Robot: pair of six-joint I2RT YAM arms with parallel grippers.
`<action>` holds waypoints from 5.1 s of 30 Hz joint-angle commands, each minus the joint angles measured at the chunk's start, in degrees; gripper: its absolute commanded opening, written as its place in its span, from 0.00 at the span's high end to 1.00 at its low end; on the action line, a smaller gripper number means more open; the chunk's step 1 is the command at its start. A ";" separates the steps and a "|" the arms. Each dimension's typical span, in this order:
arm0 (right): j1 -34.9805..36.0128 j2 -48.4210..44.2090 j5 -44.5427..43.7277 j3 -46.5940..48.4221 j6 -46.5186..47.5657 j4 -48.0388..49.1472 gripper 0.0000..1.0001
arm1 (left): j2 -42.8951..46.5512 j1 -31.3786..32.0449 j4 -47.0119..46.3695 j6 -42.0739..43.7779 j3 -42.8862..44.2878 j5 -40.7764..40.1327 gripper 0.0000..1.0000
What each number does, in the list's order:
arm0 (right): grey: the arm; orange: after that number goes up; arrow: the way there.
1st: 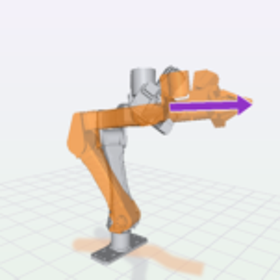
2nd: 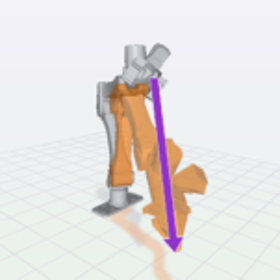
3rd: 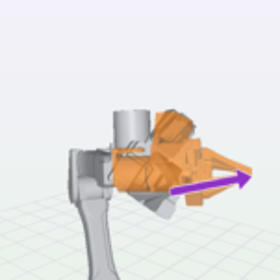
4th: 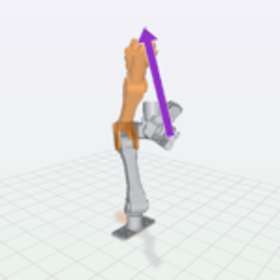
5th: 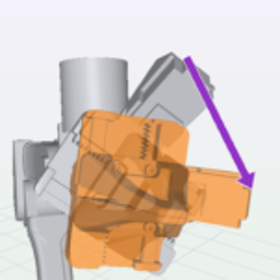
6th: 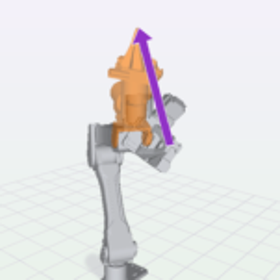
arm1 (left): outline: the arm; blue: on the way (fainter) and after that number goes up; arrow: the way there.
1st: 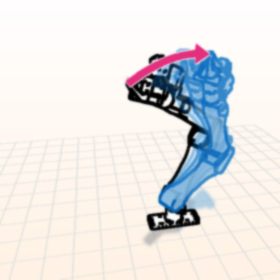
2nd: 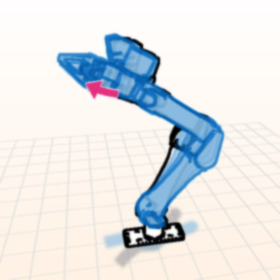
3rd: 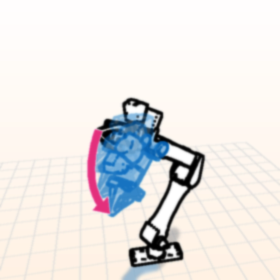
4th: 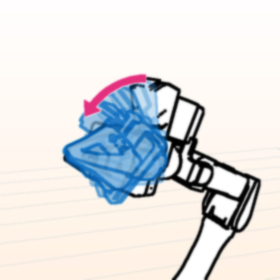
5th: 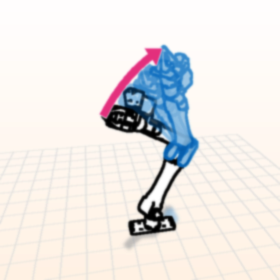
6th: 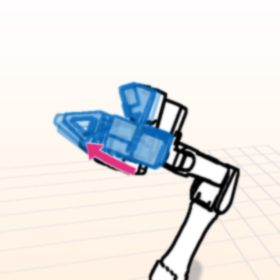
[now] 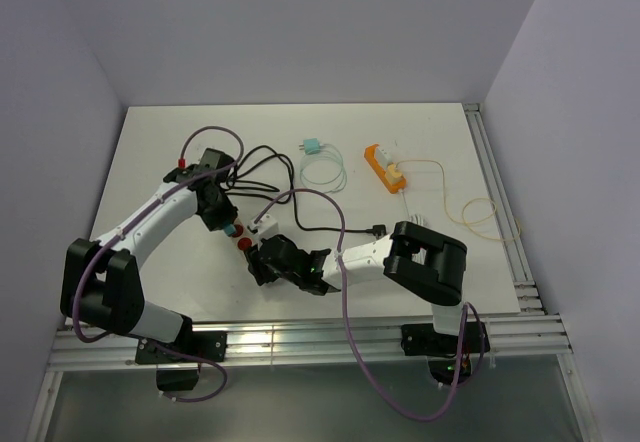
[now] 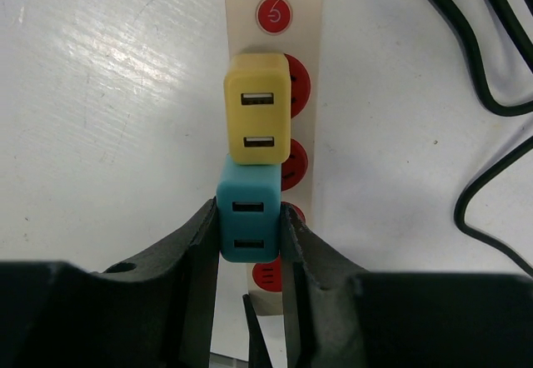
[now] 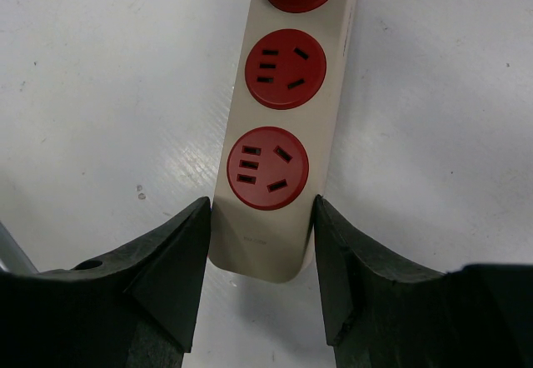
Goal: Insert the plug
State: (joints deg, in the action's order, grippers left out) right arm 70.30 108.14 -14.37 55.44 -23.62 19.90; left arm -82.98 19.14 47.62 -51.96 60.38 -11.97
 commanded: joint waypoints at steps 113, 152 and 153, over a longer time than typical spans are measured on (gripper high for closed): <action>-28.10 2.84 -0.75 33.12 -0.73 -33.05 0.37 | 24.26 -1.03 13.74 6.00 9.24 -9.40 0.05; -41.74 38.20 15.08 78.14 2.96 -49.08 0.22 | 26.47 -1.12 7.76 6.79 5.63 -1.13 0.00; -41.74 38.90 14.99 78.85 3.05 -49.43 0.24 | 26.47 -1.03 7.76 6.70 5.63 -1.13 0.01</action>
State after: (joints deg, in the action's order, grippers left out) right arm 28.21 145.77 0.49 129.93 -20.10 -28.47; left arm -57.34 18.22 57.14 -46.11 65.89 -14.13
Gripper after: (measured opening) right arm 0.773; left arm 0.995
